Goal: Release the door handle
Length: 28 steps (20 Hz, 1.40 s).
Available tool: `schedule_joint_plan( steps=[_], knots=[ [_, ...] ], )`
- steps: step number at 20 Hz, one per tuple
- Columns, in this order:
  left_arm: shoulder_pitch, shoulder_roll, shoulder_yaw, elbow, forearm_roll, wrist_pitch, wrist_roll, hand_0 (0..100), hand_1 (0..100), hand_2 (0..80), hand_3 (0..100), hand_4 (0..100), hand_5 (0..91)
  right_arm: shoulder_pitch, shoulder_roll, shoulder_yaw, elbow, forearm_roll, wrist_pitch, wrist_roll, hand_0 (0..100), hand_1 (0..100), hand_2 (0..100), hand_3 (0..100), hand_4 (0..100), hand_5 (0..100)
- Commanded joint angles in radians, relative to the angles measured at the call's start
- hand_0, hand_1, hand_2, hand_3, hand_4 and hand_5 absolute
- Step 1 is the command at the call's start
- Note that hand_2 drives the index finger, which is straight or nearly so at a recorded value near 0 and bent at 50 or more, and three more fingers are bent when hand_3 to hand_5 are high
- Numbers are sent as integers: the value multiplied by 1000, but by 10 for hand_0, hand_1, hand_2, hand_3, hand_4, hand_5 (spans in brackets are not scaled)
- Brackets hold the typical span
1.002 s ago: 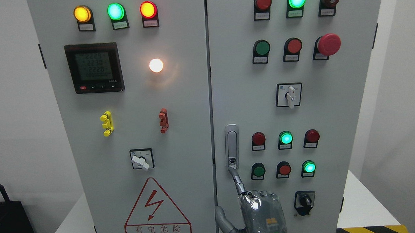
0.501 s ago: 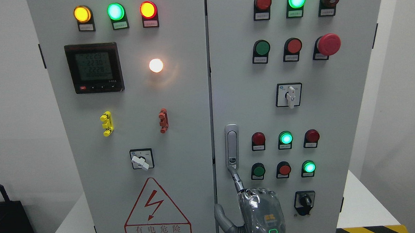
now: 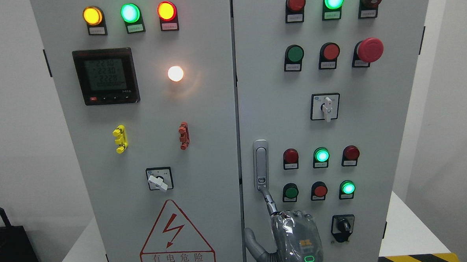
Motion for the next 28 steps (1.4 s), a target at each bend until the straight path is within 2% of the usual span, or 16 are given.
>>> schedule_joint_plan(
  steps=[1,5,28],
  knots=[
    [-1,1,-14,20,0,0,-1,120,389,0,0,0,0,-4,-1,-9,7,0,-2,8,443,311,0,1000,1000,1000],
    [0,0,-14,20,0,0,-1,120,389,0,0,0,0,-6,-1,-9,8,0,-2,20,442,309,0,1000,1000,1000],
    [0,1,-14,20,0,0,-1,120,389,0,0,0,0,-6,-4,-8,21,0,-10,17,435,310,0,1000,1000,1000]
  ],
)
